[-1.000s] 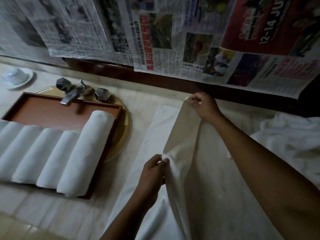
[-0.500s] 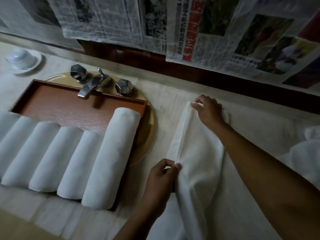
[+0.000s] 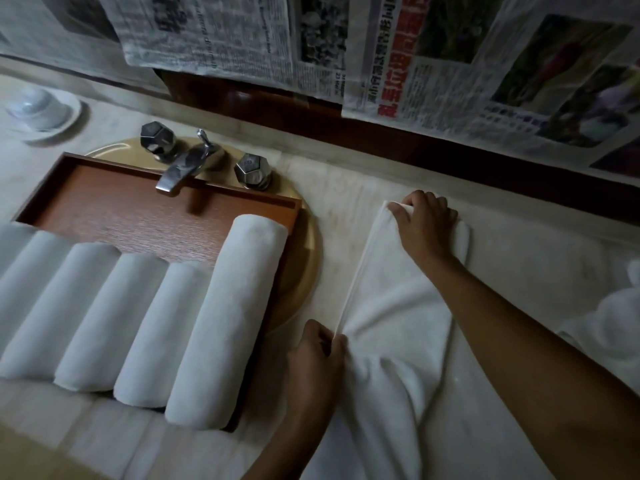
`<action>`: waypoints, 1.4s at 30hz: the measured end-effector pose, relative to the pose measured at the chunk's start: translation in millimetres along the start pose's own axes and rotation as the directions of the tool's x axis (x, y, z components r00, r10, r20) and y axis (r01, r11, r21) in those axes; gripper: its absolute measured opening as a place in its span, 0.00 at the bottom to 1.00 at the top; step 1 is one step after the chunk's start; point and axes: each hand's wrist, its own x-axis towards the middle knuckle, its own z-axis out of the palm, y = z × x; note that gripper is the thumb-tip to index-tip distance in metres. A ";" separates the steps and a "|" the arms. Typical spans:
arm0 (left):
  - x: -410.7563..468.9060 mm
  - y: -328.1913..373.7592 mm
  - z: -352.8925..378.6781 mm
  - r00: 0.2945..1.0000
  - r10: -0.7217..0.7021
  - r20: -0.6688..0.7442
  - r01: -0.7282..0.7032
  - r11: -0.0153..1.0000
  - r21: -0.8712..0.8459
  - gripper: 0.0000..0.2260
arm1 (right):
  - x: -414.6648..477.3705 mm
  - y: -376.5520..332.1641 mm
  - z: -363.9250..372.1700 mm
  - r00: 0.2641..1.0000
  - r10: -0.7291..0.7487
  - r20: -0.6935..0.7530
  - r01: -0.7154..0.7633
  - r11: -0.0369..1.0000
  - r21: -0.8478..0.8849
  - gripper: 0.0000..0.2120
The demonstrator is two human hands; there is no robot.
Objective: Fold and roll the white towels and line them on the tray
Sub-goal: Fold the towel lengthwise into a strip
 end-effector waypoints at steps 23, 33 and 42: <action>-26.8 -19.9 -25.4 0.983 -0.115 0.140 0.131 0.985 -0.108 0.12 | -75.4 12.5 -27.9 0.893 -0.309 0.328 0.377 0.910 -0.171 0.25; -27.7 -13.9 -24.0 0.998 0.000 0.060 -0.006 0.995 0.096 0.10 | -115.0 -16.4 -41.5 0.907 -0.316 0.277 0.344 0.937 -0.055 0.23; -55.6 -3.9 -21.7 0.976 -0.022 0.217 0.052 0.990 -0.133 0.03 | -160.0 -11.4 -33.6 0.866 -0.355 0.353 0.432 0.886 -0.167 0.26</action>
